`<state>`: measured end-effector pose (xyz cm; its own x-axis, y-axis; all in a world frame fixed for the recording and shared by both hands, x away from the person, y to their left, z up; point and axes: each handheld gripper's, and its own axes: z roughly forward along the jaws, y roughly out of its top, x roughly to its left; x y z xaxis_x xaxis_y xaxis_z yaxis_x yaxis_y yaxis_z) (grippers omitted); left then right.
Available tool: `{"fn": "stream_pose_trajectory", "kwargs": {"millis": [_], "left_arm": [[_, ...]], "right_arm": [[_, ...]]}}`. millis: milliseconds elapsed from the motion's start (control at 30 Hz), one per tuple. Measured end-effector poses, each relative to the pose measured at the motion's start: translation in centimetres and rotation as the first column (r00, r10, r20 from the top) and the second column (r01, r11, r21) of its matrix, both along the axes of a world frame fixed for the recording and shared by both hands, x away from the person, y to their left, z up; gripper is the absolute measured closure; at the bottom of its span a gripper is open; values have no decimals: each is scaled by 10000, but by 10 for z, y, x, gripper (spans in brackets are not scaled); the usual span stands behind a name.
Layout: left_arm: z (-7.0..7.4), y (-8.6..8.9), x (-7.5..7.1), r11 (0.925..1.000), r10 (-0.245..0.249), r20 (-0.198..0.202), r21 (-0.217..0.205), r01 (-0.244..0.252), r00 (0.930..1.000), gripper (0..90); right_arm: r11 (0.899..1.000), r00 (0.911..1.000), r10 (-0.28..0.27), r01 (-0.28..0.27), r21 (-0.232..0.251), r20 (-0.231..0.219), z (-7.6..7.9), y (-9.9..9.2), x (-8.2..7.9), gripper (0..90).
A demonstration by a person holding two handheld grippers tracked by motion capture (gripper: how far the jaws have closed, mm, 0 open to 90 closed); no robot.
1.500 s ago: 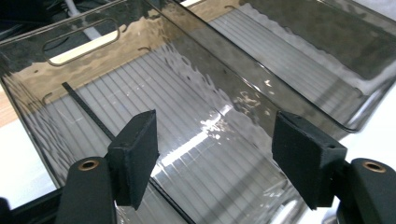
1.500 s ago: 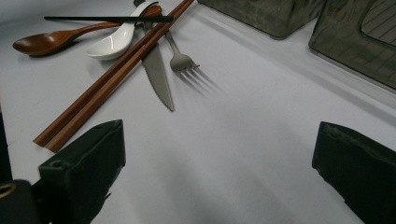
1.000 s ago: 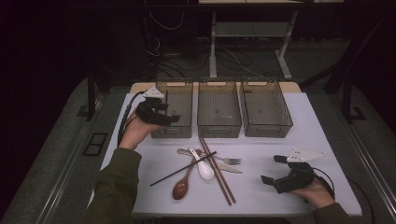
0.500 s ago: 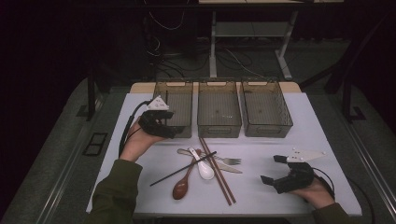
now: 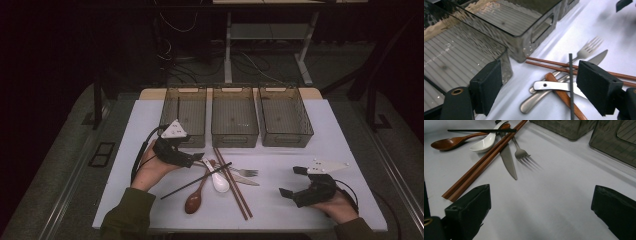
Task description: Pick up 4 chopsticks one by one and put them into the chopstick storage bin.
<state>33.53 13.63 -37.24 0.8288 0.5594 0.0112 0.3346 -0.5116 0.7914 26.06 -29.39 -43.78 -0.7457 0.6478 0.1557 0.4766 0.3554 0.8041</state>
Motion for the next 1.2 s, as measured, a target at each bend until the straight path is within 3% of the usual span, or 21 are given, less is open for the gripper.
{"fn": "stream_pose_trajectory", "kwargs": {"millis": [300,667,800,900,1200], "left_arm": [[-16,-3,-19,9998,-192,95,-78,192,9998,195],[-29,-3,-36,9992,-338,-100,-234,335,9994,215],[-36,-2,-41,9993,-344,-59,-135,343,9994,275],[-41,-2,-45,9983,-462,-222,-353,454,9987,327],[-53,-1,-42,9974,-726,-666,-44,724,9951,596]], "right_arm": [[10000,10000,13,-13,33,25,0,0,0,26],[10000,10000,9,-9,17,28,0,0,0,26],[10000,10000,28,-28,-13,29,0,0,0,26],[10000,10000,-3,3,-13,18,0,0,0,26],[10000,10000,-27,27,17,1,-1,0,1,26]]}}
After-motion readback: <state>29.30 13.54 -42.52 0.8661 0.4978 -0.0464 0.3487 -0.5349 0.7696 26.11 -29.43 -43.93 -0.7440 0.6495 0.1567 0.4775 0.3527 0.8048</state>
